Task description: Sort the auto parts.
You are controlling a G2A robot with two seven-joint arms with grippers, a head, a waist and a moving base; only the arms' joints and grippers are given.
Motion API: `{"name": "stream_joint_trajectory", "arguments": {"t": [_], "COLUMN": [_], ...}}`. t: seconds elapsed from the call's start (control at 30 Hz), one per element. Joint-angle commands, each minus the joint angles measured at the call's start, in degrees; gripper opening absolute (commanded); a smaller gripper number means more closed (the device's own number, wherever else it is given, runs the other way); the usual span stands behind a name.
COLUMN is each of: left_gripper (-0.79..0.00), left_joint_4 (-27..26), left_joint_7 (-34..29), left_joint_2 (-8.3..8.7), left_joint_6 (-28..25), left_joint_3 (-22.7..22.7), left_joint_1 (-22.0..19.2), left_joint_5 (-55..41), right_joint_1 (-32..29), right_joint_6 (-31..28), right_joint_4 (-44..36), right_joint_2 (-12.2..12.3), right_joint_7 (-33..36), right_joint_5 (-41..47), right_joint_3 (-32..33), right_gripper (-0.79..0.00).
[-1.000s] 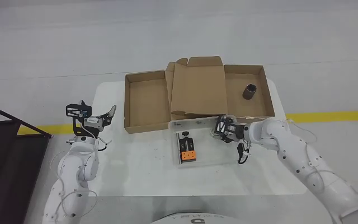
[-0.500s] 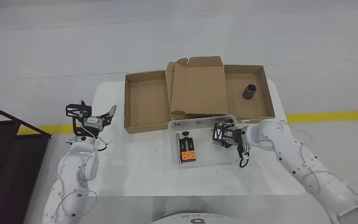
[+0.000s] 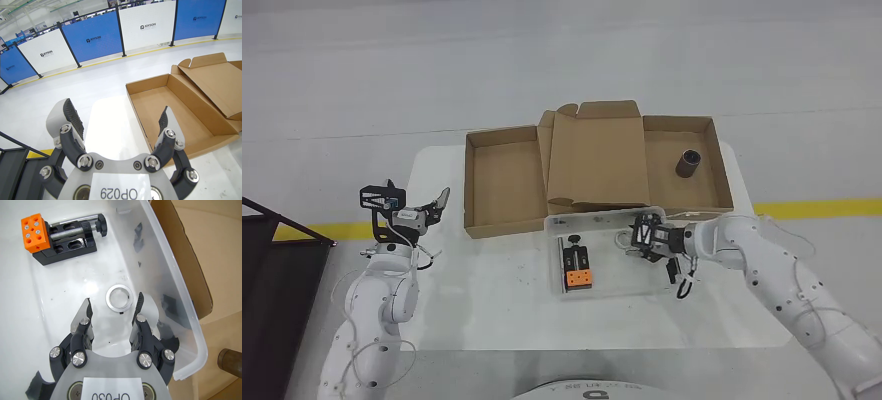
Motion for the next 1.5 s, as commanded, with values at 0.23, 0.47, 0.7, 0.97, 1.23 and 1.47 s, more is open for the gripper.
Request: {"name": "stream_joint_trajectory", "arguments": {"t": [0.23,0.47,0.7,0.97,1.23,1.47], "left_gripper": [0.0,0.0,0.0,0.0,0.0,0.0], "left_joint_4": [0.0,0.0,0.0,0.0,0.0,0.0], "left_joint_7": [0.0,0.0,0.0,0.0,0.0,0.0], "left_joint_2": [0.0,0.0,0.0,0.0,0.0,0.0], "left_joint_6": [0.0,0.0,0.0,0.0,0.0,0.0], "left_joint_3": [0.0,0.0,0.0,0.0,0.0,0.0], "left_joint_1": [0.0,0.0,0.0,0.0,0.0,0.0], "left_joint_5": [0.0,0.0,0.0,0.0,0.0,0.0], "right_joint_1": [2.8,4.2,5.1,5.5,4.8,3.6], "right_joint_6": [3.9,6.6,6.7,5.2,-1.6,-8.3], "right_joint_4": [2.2,3.4,4.4,4.9,4.9,4.3], "right_joint_2": [-1.6,-2.6,-3.2,-3.5,-2.6,-1.7], "right_joint_7": [4.3,6.3,7.0,6.2,1.8,-3.5], "right_joint_5": [4.0,3.4,2.5,2.2,4.2,5.8], "right_joint_3": [-2.8,-4.7,-5.8,-5.8,-2.6,0.5], "right_gripper": [-0.428,-0.425,-0.44,-0.785,-0.785,-0.785]}}
